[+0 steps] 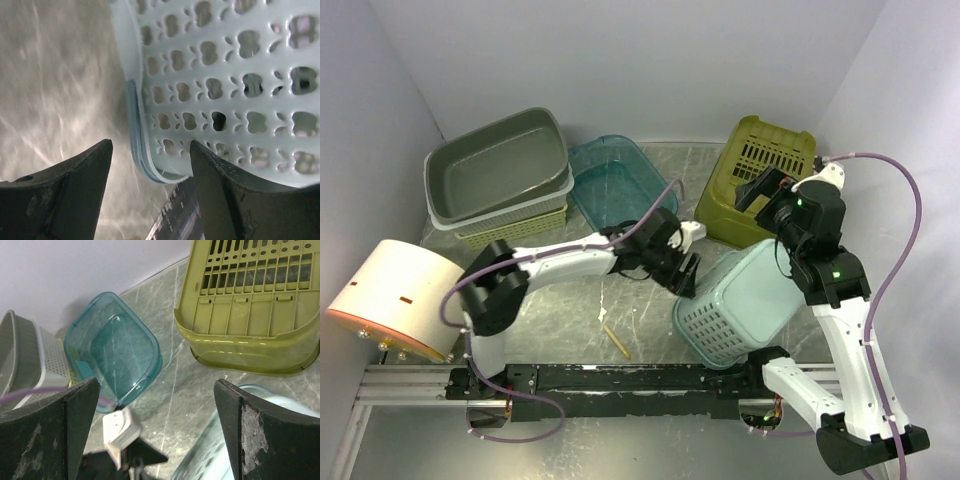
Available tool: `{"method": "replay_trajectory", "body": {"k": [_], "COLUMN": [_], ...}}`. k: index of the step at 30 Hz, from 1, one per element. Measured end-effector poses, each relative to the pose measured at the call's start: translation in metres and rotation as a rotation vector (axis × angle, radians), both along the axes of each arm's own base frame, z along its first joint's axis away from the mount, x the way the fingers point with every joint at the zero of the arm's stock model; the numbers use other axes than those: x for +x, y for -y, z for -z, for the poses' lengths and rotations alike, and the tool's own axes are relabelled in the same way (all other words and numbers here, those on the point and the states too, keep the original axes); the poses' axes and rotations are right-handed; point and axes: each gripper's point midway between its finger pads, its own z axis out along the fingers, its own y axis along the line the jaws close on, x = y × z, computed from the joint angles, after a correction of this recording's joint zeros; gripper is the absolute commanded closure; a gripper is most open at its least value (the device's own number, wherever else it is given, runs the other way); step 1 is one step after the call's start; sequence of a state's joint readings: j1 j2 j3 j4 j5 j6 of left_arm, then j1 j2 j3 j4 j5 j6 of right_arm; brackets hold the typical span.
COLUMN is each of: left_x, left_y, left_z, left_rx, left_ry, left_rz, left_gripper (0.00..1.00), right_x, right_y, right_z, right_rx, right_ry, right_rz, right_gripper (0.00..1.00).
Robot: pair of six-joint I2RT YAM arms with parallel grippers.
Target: Turn the large container upside down
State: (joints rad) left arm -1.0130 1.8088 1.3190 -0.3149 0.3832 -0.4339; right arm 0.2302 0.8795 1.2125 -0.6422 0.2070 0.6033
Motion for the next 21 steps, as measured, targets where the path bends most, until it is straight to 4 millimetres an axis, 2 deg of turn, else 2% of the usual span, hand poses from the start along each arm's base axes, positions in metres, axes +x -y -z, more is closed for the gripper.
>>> {"method": "replay_trajectory", "body": {"k": [3, 5, 7, 10, 13, 15, 21], "left_x": [0.025, 0.035, 0.038, 0.041, 0.043, 0.045, 0.051], "left_y": [0.033, 0.051, 0.058, 0.058, 0.052, 0.041, -0.009], "left_z": [0.002, 0.002, 0.000, -0.007, -0.014, -0.022, -0.060], "left_rx": [-0.026, -0.051, -0.058, -0.059, -0.051, -0.048, -0.043], "left_ry": [0.034, 0.046, 0.065, 0.091, 0.101, 0.110, 0.182], "left_rz": [0.009, 0.014, 0.020, 0.013, 0.003, -0.017, -0.120], "left_gripper": [0.26, 0.25, 0.24, 0.24, 0.23, 0.21, 0.25], "right_x": [-0.004, -0.007, -0.010, -0.014, -0.014, -0.012, -0.003], "right_y": [0.003, 0.005, 0.007, 0.010, 0.010, 0.009, 0.003], "right_z": [-0.002, -0.007, -0.011, -0.013, -0.013, -0.010, 0.002], "right_rx": [-0.005, -0.007, -0.007, -0.012, -0.014, -0.018, -0.036], "right_ry": [-0.001, 0.009, 0.024, 0.032, 0.030, 0.022, -0.021], "right_rz": [0.008, 0.017, 0.024, 0.029, 0.029, 0.023, -0.001], "right_gripper": [0.01, 0.01, 0.01, 0.01, 0.01, 0.01, 0.01]}}
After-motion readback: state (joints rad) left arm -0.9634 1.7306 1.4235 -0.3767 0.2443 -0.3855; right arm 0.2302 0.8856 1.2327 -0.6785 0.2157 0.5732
